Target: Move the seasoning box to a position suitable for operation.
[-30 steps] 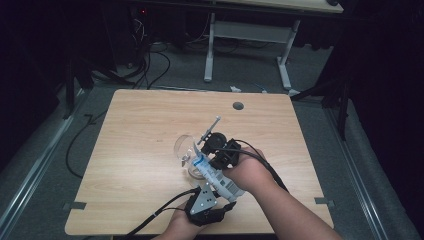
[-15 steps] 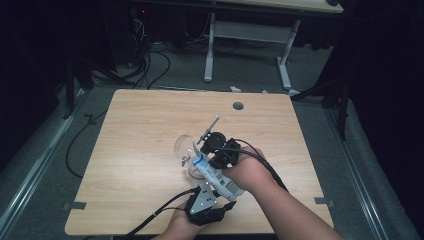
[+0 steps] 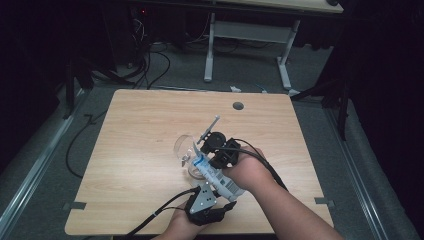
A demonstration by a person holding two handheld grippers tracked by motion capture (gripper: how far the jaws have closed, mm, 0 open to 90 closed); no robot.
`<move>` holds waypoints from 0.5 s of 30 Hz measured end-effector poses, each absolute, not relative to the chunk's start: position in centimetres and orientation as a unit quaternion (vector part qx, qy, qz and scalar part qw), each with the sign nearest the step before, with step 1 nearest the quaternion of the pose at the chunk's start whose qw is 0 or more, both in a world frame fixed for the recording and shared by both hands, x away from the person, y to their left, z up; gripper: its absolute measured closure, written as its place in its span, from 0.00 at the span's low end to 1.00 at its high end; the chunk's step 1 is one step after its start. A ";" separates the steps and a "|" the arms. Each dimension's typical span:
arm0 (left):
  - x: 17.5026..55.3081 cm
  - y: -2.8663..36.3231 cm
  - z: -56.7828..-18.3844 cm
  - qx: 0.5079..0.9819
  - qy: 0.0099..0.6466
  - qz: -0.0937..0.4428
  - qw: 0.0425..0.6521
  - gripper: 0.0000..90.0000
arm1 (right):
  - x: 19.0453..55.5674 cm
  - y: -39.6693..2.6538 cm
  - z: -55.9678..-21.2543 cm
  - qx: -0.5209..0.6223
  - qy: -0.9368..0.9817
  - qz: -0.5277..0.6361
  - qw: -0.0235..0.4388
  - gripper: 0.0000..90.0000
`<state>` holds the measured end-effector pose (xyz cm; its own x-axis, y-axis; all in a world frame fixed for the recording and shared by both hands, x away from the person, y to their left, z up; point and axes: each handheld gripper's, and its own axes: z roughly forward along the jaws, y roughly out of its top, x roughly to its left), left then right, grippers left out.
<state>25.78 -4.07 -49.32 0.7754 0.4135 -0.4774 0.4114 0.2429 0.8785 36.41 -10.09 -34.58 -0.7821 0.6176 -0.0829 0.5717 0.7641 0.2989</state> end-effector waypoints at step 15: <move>25.7 -4.0 -49.1 0.611 0.334 0.001 0.717 0.62 | 36.5 -9.8 -34.5 0.312 0.937 0.127 0.093 1.00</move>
<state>25.72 -3.96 -49.13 0.7768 0.4101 -0.4779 0.4068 0.2526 0.8779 36.54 -9.80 -34.45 -0.7883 0.6080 -0.0947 0.5610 0.7734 0.2952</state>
